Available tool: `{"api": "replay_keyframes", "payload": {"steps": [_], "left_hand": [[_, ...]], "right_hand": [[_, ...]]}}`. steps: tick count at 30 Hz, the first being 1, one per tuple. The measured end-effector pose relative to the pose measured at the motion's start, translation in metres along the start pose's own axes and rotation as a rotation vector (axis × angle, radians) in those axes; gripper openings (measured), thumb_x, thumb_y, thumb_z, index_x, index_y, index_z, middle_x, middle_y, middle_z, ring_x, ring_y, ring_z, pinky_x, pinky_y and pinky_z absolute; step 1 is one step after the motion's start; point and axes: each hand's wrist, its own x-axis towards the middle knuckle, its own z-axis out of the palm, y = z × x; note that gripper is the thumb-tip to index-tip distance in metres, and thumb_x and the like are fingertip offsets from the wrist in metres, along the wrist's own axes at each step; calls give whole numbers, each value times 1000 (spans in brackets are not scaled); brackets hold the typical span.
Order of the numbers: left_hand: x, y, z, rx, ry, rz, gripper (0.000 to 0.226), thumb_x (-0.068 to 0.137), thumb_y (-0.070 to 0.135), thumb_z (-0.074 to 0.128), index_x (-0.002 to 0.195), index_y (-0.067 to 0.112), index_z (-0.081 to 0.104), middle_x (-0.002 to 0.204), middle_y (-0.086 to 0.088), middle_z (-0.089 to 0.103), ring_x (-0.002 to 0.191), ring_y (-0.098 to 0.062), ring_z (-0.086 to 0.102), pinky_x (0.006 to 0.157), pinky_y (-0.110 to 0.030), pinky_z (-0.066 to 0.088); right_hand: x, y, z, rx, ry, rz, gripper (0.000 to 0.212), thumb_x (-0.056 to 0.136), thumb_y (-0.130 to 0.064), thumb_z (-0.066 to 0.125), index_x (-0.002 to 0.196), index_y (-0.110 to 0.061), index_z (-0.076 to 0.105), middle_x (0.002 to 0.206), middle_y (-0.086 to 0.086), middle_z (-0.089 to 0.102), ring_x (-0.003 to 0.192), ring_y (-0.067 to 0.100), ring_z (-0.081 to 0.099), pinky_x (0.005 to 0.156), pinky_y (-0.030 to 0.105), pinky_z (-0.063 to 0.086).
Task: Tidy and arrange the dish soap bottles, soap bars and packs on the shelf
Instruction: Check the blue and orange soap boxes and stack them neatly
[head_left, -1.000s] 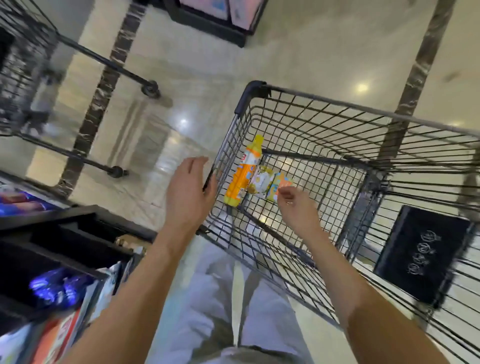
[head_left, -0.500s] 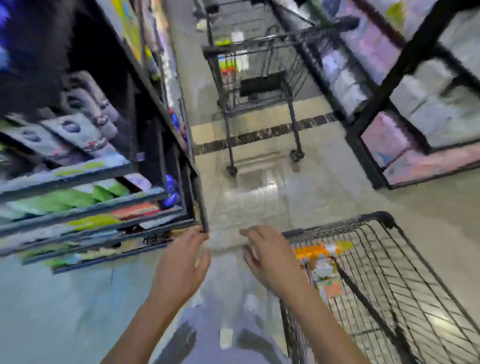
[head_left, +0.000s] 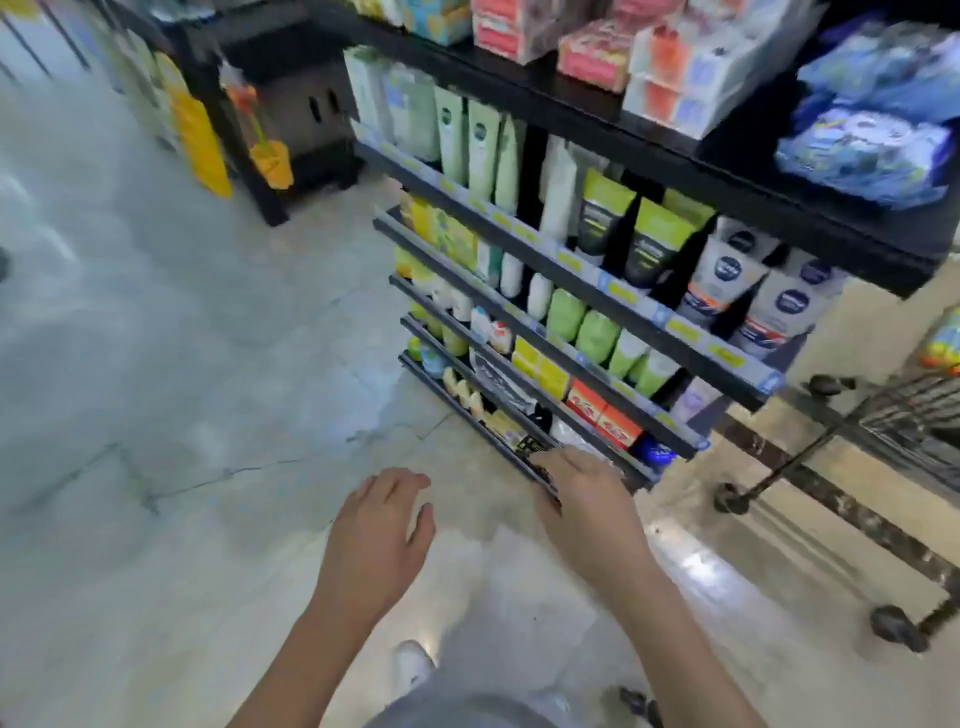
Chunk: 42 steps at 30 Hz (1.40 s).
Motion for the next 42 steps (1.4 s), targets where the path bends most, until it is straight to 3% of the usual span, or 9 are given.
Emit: {"api": "replay_keyframes", "payload": {"steps": [4, 9, 12, 16, 19, 21, 26, 35, 42], "left_hand": [[-3, -64, -21, 14, 1, -102, 25, 91, 27, 58, 108, 16, 73, 103, 1, 69, 85, -27, 68, 73, -40, 58], [32, -122, -44, 45, 6, -95, 39, 89, 35, 43, 104, 16, 73, 100, -1, 70, 80, -28, 68, 69, -41, 59], [78, -149, -53, 90, -8, -97, 26, 87, 26, 58, 104, 14, 73, 98, -4, 70, 81, -31, 68, 69, -40, 58], [141, -182, -56, 106, 5, -104, 23, 85, 17, 71, 108, 12, 73, 100, -9, 70, 80, -34, 67, 69, -41, 56], [184, -203, -58, 100, 56, -81, 22, 89, 21, 65, 108, 13, 71, 99, -8, 69, 77, -33, 66, 66, -40, 54], [211, -215, -61, 110, 61, -101, 21, 88, 18, 71, 108, 14, 72, 99, -7, 70, 79, -32, 67, 67, -40, 54], [258, -239, -76, 54, 71, -131, 24, 87, 16, 75, 111, 16, 72, 105, -3, 71, 84, -29, 69, 70, -37, 57], [311, -284, -93, -13, 109, -223, 24, 84, 16, 79, 107, 20, 72, 102, 5, 69, 81, -22, 70, 63, -31, 55], [407, -332, -103, -39, 60, -119, 31, 79, 14, 84, 106, 23, 73, 104, 7, 71, 84, -21, 71, 67, -32, 58]], "right_hand": [[32, -54, 37, 12, -42, -97, 25, 90, -10, 66, 113, -13, 72, 104, 2, 70, 93, 27, 65, 75, 38, 55], [53, -93, 70, -6, -95, -89, 13, 87, -9, 72, 99, -12, 69, 93, 0, 66, 78, 25, 63, 66, 28, 39], [73, -105, 80, -9, -118, -66, 17, 84, -8, 74, 99, -14, 70, 93, -1, 67, 76, 25, 64, 64, 31, 43], [113, -113, 90, 14, -100, -44, 5, 88, -16, 61, 92, -16, 63, 89, -4, 61, 73, 21, 58, 63, 24, 31], [158, -119, 100, 20, -171, -24, 20, 95, -28, 44, 99, -23, 63, 93, -13, 57, 89, 17, 60, 69, 29, 45], [195, -123, 104, 20, -169, -33, 18, 97, -22, 54, 109, -23, 68, 105, -12, 65, 101, 18, 63, 81, 35, 53], [313, -142, 103, 22, -210, -82, 29, 102, -24, 55, 129, -21, 65, 126, -7, 63, 116, 18, 58, 94, 34, 49], [505, -175, 105, -92, -218, -188, 34, 105, -27, 49, 136, -18, 59, 129, -2, 64, 117, 20, 56, 91, 33, 46], [577, -197, 112, -95, -159, -117, 34, 104, -29, 50, 135, -19, 60, 130, -1, 62, 121, 23, 56, 95, 36, 46]]}}
